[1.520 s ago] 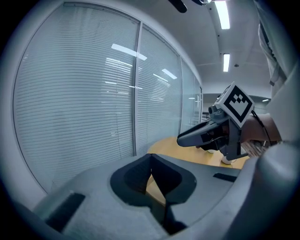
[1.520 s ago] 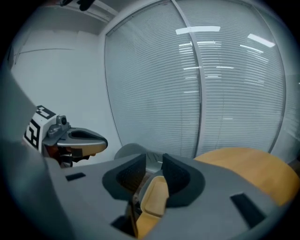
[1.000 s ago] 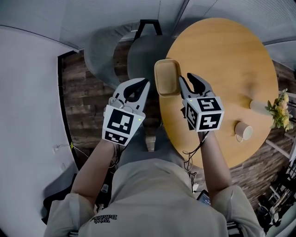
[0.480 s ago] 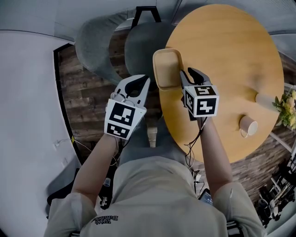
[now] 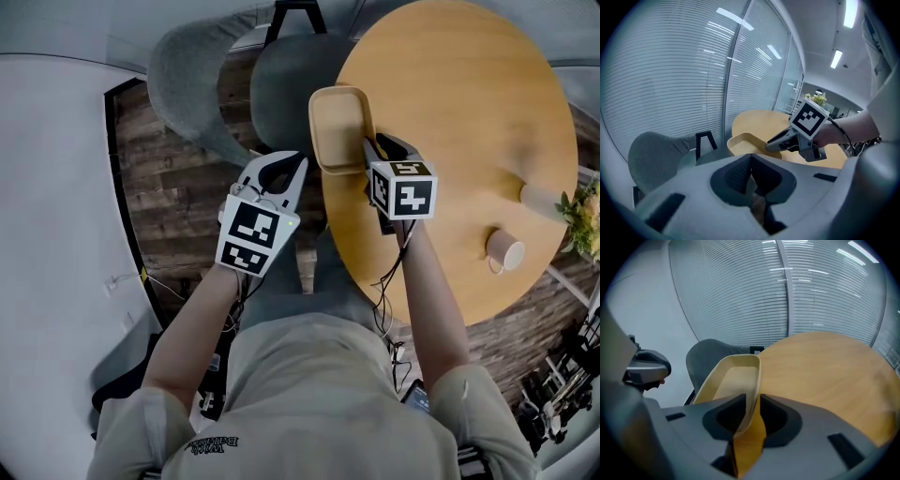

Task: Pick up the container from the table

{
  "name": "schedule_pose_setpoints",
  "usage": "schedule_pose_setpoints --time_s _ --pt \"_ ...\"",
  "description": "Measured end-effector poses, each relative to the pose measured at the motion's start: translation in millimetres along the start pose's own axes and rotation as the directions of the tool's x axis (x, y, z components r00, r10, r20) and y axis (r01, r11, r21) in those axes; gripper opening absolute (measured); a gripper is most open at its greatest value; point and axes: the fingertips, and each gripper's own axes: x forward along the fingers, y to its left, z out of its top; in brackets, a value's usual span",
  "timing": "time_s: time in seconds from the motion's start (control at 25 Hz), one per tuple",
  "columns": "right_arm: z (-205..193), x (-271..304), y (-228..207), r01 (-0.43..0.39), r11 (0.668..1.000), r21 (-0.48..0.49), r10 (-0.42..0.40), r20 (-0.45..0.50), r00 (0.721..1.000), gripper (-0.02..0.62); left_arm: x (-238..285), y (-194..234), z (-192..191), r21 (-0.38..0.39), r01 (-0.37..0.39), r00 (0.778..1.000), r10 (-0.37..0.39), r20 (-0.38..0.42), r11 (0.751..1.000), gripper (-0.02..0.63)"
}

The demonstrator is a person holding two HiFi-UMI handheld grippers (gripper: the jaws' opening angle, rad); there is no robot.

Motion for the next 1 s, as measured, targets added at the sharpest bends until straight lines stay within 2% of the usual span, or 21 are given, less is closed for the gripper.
schedule_pose_setpoints --time_s 0.12,0.32,0.52,0.76,1.0 --pt "-5.9 5.1 -1.4 0.011 1.000 0.008 -0.011 -0.013 1.000 0.092 -0.3 -0.8 -1.8 0.001 0.000 1.000 0.000 -0.001 1.000 0.020" --pt "-8.0 4.6 -7.2 0.036 0.999 0.033 -0.036 -0.008 0.999 0.047 -3.9 -1.3 0.0 0.005 -0.005 1.000 0.005 0.005 1.000 0.020" --pt "-4.3 -3.3 -7.8 0.036 0.999 0.040 -0.037 0.008 0.999 0.040 -9.0 -5.0 4.1 0.012 -0.008 1.000 0.008 0.019 1.000 0.020" --pt "14.8 -29.5 4.3 0.029 0.999 0.015 -0.030 0.080 0.996 0.038 -29.2 -12.6 14.4 0.031 -0.015 0.999 0.013 0.046 0.999 0.019" --pt "49.3 -71.9 13.8 0.023 1.000 -0.010 -0.021 0.200 0.980 0.038 -53.5 -16.1 45.5 0.058 -0.047 0.991 0.039 0.125 0.997 0.020"
